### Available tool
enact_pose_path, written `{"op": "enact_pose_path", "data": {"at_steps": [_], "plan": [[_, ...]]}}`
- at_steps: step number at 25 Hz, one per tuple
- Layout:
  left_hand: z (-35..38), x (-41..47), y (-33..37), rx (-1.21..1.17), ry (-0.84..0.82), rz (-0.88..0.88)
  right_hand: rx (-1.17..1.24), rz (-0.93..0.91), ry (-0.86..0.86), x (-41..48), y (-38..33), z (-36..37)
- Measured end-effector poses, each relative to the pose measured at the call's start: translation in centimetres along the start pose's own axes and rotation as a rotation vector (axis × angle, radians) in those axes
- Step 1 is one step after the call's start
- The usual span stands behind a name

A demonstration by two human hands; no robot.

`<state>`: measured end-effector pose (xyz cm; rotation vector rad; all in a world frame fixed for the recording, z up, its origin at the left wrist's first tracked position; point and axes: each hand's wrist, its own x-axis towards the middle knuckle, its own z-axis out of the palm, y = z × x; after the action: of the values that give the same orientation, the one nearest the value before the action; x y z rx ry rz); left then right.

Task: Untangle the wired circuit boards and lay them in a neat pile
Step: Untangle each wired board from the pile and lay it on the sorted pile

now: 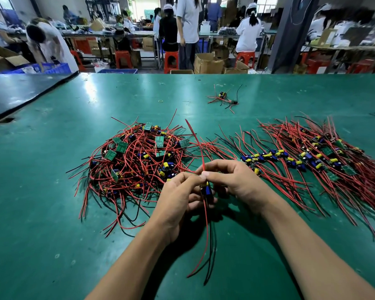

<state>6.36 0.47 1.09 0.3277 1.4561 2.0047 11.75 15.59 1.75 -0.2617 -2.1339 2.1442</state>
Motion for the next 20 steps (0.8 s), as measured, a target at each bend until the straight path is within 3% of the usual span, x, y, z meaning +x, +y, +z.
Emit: {"op": "enact_pose_path", "data": {"at_steps": [7,11,16,20], "plan": [[0.01,0.2,-0.12,0.162,-0.028,0.006,0.057,-0.013,0.132,0.66,0.54,-0.16],[0.03,0.35,-0.59,0.182,0.037,0.051,0.085,0.019,0.086,0.35,0.32,-0.03],[-0.02,0.47,-0.81,0.178,0.097,0.069,-0.251,-0.044,0.143,0.3,0.56,0.06],[-0.04,0.46,-0.42,0.081,0.087,0.027,-0.107,-0.035,0.083,0.34,0.43,0.02]]}}
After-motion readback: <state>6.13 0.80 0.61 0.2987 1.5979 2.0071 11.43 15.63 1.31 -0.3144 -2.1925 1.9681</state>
